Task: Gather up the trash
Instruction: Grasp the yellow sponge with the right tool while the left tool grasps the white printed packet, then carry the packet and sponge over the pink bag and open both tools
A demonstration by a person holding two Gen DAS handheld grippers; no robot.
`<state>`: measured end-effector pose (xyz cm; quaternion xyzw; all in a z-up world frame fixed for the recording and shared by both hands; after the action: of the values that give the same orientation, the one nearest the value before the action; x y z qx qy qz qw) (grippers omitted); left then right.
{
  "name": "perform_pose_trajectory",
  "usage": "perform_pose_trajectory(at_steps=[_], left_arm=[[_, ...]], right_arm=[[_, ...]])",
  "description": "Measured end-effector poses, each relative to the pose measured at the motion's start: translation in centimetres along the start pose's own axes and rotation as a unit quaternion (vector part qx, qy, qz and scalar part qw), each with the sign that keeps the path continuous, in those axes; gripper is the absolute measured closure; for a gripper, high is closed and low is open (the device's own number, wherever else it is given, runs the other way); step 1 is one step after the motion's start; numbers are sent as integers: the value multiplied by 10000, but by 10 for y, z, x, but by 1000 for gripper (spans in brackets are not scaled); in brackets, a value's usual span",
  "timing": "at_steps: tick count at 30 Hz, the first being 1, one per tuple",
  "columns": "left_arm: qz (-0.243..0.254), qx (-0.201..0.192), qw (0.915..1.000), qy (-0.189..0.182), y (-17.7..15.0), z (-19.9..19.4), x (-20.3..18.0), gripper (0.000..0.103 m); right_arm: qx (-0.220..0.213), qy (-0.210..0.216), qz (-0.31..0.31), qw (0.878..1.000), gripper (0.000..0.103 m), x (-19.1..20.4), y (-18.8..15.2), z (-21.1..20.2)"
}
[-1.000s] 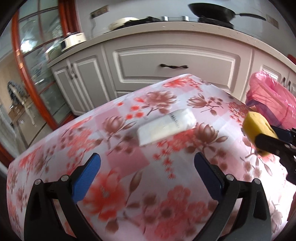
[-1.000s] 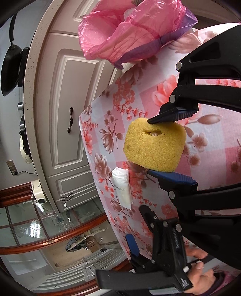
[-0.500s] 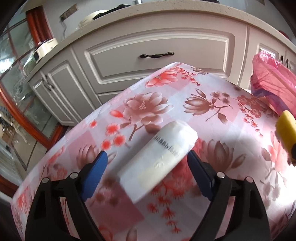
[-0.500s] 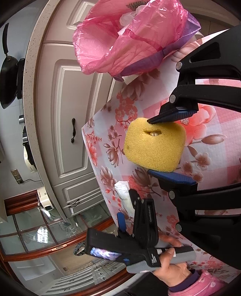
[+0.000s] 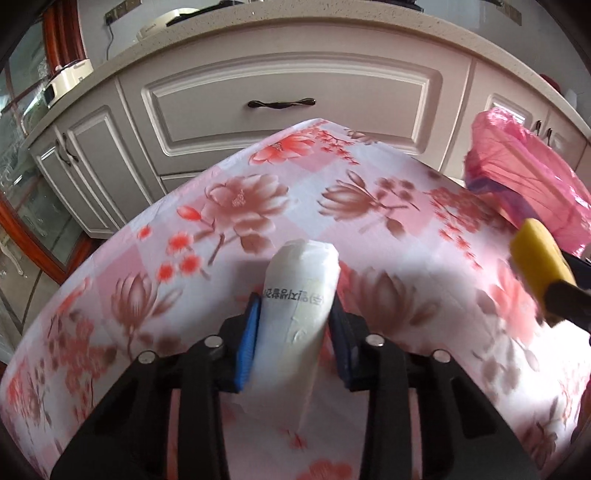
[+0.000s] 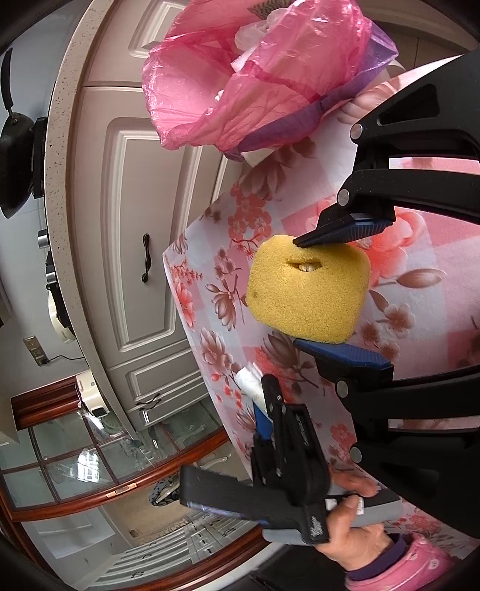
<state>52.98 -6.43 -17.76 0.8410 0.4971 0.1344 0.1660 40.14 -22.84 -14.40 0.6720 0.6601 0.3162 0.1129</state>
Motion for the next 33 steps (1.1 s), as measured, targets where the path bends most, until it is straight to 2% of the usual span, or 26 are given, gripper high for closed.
perform_pose_trajectory(at_steps=[4,8,12,16,21,27,33], left_arm=[[-292,-236,9993,-67,-24,-29,-7,71],[-484,-613,9969,34,-51,-70,-20,71],[-606,-1020,9929,124,-79,-111,-34,71],[-799,-1413,9867,21,-108,-151,-49,71],[-759,-1879,9792,55,-137,-194,-73,71],[-840,-2155,9729,-60,-158,-226,-90,71],[-767,-2311,9698,-128,-166,-242,-106,71]], right_arm=[[-10,18,-75,10000,57,8,-10,-11],[-132,-45,-210,9997,57,19,-20,-32],[-321,-147,-354,9988,57,29,-34,-61],[-463,-183,-429,9978,57,39,-49,-86],[-667,-232,-552,9960,57,50,-66,-115],[-867,-311,-651,9936,57,58,-83,-146],[-1020,-378,-615,9922,57,54,-94,-167]])
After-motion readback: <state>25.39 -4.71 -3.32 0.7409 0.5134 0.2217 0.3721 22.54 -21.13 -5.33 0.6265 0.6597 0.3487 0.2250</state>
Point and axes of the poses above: each gripper's, at about its wrist camera, not at the fingertips, and z roughly the way its jaws point, x to its left, y to its top, the point moved 3 cm from there along z, roughly the way its jaws point, and after that the axes turned 12 degrees about x, right-handed, at the moved point
